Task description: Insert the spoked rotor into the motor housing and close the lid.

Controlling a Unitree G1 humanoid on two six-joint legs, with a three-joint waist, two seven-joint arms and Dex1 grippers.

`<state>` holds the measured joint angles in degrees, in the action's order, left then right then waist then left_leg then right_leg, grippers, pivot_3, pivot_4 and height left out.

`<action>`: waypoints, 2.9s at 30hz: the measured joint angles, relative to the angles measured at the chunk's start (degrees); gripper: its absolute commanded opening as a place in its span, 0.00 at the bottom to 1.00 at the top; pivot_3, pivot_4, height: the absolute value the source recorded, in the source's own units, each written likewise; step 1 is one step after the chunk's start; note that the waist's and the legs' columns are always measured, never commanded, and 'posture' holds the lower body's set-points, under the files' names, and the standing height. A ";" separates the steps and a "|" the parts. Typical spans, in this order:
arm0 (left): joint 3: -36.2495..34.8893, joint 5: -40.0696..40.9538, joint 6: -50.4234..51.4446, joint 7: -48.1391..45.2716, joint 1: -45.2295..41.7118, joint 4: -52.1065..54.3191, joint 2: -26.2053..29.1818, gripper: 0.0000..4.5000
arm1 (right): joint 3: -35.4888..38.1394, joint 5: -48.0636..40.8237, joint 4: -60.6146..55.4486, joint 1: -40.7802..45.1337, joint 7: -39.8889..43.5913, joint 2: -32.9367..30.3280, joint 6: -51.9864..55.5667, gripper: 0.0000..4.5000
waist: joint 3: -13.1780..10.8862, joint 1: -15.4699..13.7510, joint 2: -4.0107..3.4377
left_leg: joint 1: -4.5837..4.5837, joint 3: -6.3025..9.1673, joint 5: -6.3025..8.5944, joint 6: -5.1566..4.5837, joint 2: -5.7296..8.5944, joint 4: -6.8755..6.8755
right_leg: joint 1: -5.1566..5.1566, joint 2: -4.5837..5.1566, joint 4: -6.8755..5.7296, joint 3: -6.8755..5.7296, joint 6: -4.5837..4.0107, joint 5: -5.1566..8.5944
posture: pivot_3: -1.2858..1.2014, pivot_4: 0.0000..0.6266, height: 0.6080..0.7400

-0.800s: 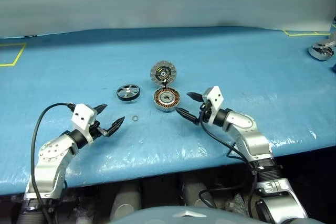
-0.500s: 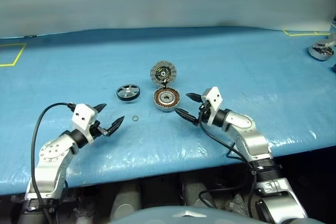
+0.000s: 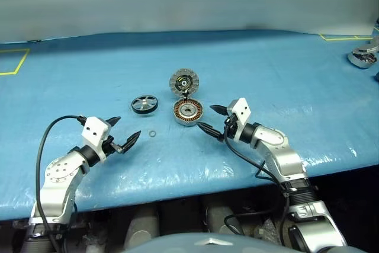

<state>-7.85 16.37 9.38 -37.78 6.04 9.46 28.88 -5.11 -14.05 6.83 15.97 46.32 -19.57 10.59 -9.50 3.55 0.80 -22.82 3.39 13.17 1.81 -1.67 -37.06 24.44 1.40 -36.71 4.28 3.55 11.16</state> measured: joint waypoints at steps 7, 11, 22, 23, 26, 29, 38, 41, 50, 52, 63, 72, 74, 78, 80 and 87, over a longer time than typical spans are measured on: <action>0.54 -0.01 -0.28 -0.54 0.18 0.00 -0.01 1.00 | -0.12 0.21 1.16 0.65 0.04 0.03 -0.07 0.99 | 0.00 0.00 0.00 | 0.00 0.00 0.00 0.00 0.00 0.00 | 0.00 0.00 0.00 0.00 0.00 0.00 | 0.52 0.24 1.00; 0.88 0.00 -0.30 -0.84 0.17 0.00 -0.02 1.00 | -0.23 0.21 1.16 0.65 0.04 0.04 -0.12 0.99 | 0.00 0.00 0.00 | 0.00 0.00 0.00 0.00 0.00 0.00 | 0.00 0.00 0.00 0.00 0.00 0.00 | 0.52 0.24 1.00; 1.71 0.00 -1.13 -1.80 -0.65 -0.47 -0.01 1.00 | -0.33 0.26 1.16 0.60 -0.10 0.03 -0.33 0.99 | 0.00 -0.01 0.00 | 0.00 0.00 0.00 0.00 0.00 0.00 | 0.00 0.00 0.00 0.00 0.00 0.00 | 0.52 0.24 1.00; 1.98 -0.01 -1.14 -2.24 -0.98 -0.64 0.00 1.00 | -0.32 0.26 1.16 0.57 -0.14 0.03 -0.35 0.99 | 0.00 -0.01 0.00 | 0.00 0.00 0.00 0.00 0.00 0.00 | 0.00 0.00 0.00 0.00 0.00 0.00 | 0.52 0.24 1.00; 4.19 -0.16 -1.24 -3.55 -3.15 -2.51 -0.08 1.00 | -0.35 0.26 1.16 0.53 -0.32 0.13 -0.44 0.99 | 0.00 -0.12 0.00 | 0.01 0.00 0.00 0.00 0.01 -0.01 | -0.02 0.00 -0.01 0.00 0.00 0.00 | 0.52 0.24 1.00; 6.22 -0.65 -1.25 -3.74 -4.63 -4.52 -0.63 1.00 | -0.38 0.27 1.15 0.40 -0.45 0.22 -0.51 0.99 | 0.00 -0.07 0.00 | 0.00 0.00 0.00 0.00 0.01 0.00 | -0.01 0.00 0.00 0.00 0.01 -0.01 | 0.52 0.24 1.00; 10.49 -5.13 -2.03 -5.30 -8.67 -11.52 -0.51 1.00 | -0.38 0.24 0.52 -1.63 -1.10 0.08 -0.57 0.99 | 0.00 -0.02 0.00 | 0.01 0.00 0.00 0.00 0.01 0.00 | -0.01 -0.01 -0.04 0.00 0.01 -0.01 | 0.52 0.24 1.00; 11.44 -6.38 -2.60 -5.95 -10.00 -13.38 -0.52 1.00 | -0.41 0.20 -0.90 -1.72 -1.10 0.02 -0.60 0.99 | 0.00 -0.07 0.00 | 0.01 0.01 0.00 0.00 0.01 0.00 | -0.01 -0.01 -0.04 -0.01 0.01 -0.01 | 0.52 0.24 1.00; 12.91 -8.73 -3.87 -4.93 -13.67 -17.54 -1.73 0.73 | -0.73 0.16 -3.56 -3.13 -0.51 -0.16 -0.61 1.00 | 0.01 -0.11 0.00 | 0.10 0.01 0.00 0.00 0.01 -0.02 | -0.09 -0.01 -0.06 -0.01 0.02 -0.01 | 0.52 0.24 1.00; 12.94 -9.01 -3.69 -4.85 -13.86 -17.56 -1.71 0.64 | -0.71 0.17 -3.58 -3.37 -0.55 -0.16 -0.62 1.00 | 0.01 -0.08 0.00 | 0.14 0.01 0.00 0.00 0.01 -0.02 | -0.12 -0.01 -0.07 0.00 0.02 -0.01 | 0.52 0.24 1.00; 12.03 -6.70 -4.70 -4.88 -12.03 -17.16 -2.49 0.46 | -0.80 0.20 -3.56 -3.33 -0.56 -0.09 -0.62 1.00 | 0.01 0.02 0.00 | 0.14 0.00 0.00 0.00 0.00 0.00 | -0.10 -0.01 -0.07 0.00 0.01 -0.01 | 0.52 0.24 1.00; 10.06 -3.71 -3.11 -6.47 -10.13 -16.08 -2.22 0.46 | -1.17 0.26 -3.08 -2.59 -0.44 0.01 -0.92 1.00 | 0.01 -0.07 0.00 | 0.12 0.01 0.00 0.00 0.01 -0.02 | -0.10 0.00 -0.07 -0.01 0.00 0.00 | 0.52 0.24 1.00; 10.05 -3.78 -3.20 -6.49 -10.14 -16.08 -2.21 0.46 | -1.21 0.28 -2.87 -2.59 -0.42 0.02 -1.33 1.00 | 0.01 -0.08 0.00 | 0.12 0.01 0.00 0.00 0.01 -0.01 | -0.09 0.00 -0.07 -0.01 0.00 0.00 | 0.52 0.24 1.00; 10.07 -4.05 -3.56 -6.11 -10.14 -16.08 -2.22 0.46 | -1.29 0.29 -2.84 -2.59 -0.38 0.04 -1.41 1.00 | 0.01 -0.10 0.00 | 0.12 0.01 0.00 0.00 0.01 -0.01 | -0.09 0.00 -0.07 -0.01 0.00 0.00 | 0.52 0.24 1.00; 10.07 -3.97 -3.56 -6.43 -10.14 -16.08 -2.22 0.46 | -1.27 0.28 -2.85 -2.59 -0.44 0.06 -1.83 1.00 | 0.01 -0.09 0.00 | 0.12 0.01 0.00 0.00 0.01 -0.01 | -0.09 0.00 -0.07 -0.01 0.00 0.00 | 0.52 0.24 1.00; 9.45 -1.81 -3.46 -8.60 -9.63 -15.83 -2.16 0.46 | -1.94 1.89 -2.57 -0.05 -0.15 -0.36 -2.96 1.00 | 0.01 0.01 0.00 | 0.12 0.01 0.00 0.00 0.00 0.00 | -0.08 0.00 -0.07 -0.01 0.00 0.00 | 0.52 0.24 1.00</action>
<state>1.59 14.56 5.92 -46.38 -3.59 -6.37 26.72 -7.05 -12.16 4.26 15.92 46.17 -19.93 7.63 -9.50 3.56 0.80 -22.70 3.40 13.17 1.80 -1.67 -37.06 24.36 1.40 -36.78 4.27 3.55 11.16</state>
